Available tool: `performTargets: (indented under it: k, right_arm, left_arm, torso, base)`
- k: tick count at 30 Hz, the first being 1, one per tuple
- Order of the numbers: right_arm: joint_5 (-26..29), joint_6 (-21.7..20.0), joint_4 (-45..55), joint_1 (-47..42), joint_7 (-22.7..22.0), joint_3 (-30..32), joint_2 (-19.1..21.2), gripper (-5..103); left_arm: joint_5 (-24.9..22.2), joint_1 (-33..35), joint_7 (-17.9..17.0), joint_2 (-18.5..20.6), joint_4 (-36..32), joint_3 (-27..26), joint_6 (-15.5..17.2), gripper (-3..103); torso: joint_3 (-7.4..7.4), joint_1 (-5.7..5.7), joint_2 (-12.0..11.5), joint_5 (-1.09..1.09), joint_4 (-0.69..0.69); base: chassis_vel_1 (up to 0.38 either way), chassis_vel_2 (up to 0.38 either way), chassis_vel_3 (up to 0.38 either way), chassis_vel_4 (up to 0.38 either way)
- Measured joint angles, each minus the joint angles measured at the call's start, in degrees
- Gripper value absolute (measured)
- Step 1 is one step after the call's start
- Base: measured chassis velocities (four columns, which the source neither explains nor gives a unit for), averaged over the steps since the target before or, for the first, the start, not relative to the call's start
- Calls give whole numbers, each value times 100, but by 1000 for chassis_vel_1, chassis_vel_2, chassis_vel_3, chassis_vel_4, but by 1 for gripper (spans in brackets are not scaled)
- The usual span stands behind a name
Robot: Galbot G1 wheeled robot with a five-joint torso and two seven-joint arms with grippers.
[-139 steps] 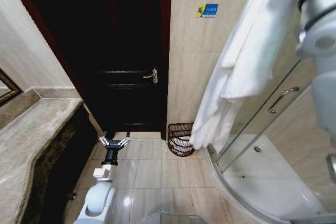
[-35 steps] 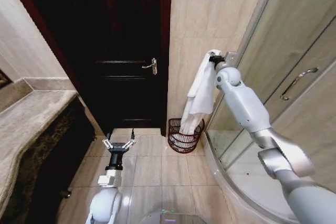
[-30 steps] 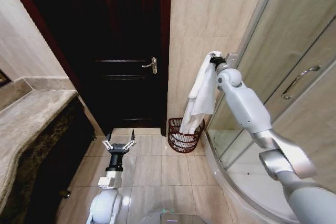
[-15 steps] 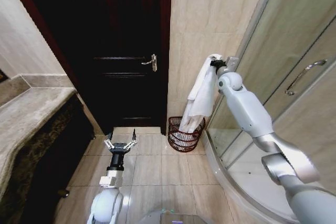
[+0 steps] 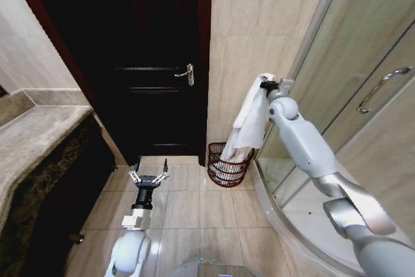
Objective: Discard the used towel into the hamper.
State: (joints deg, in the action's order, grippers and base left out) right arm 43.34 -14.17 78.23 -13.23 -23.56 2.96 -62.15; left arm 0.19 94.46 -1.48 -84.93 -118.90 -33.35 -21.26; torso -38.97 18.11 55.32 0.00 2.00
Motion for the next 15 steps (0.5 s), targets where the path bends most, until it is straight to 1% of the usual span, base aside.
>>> performTargets:
  k: [6,7,10,15]
  right_arm:
    - [-104,39,343,-585,-30,250,44,2]
    - [-104,39,343,-585,-30,250,44,2]
    - [-126,51,559,-840,-34,378,82,2]
    - [-171,66,718,-1125,-33,492,116,2]
  left_arm:
    - [-87,-106,28,32,79,5,26,100]
    - [-87,-106,28,32,79,5,26,100]
    - [-136,-171,32,65,120,20,61,100]
    - [-151,-220,39,70,158,30,68,100]
  torso:
    - [104,-83,-188,1,0]
    - [104,-83,-188,1,0]
    - [160,-131,-293,0,1]
    - [221,-179,-400,0,0]
  base:
    - [0,0,0,0]
    - [0,0,0,0]
    - [0,0,0,0]
    - [0,0,0,0]
